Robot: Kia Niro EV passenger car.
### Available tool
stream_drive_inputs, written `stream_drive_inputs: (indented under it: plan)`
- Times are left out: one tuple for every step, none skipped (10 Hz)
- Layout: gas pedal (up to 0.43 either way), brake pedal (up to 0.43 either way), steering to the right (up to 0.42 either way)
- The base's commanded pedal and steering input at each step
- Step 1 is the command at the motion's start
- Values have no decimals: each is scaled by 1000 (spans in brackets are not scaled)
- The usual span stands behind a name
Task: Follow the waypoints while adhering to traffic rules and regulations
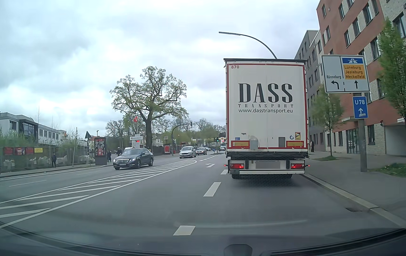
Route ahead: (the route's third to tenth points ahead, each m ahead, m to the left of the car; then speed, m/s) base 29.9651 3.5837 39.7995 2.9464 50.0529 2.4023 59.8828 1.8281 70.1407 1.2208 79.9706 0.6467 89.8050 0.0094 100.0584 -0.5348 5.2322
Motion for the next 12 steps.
stream_drive_inputs:
  plan:
    - [209,0,-82]
    - [220,0,-62]
    - [220,0,-38]
    - [220,0,-23]
    - [220,0,-9]
    - [220,0,-4]
    - [220,6,-3]
    - [220,0,-2]
    - [209,0,-1]
    - [177,0,1]
    - [169,0,4]
    - [169,0,6]
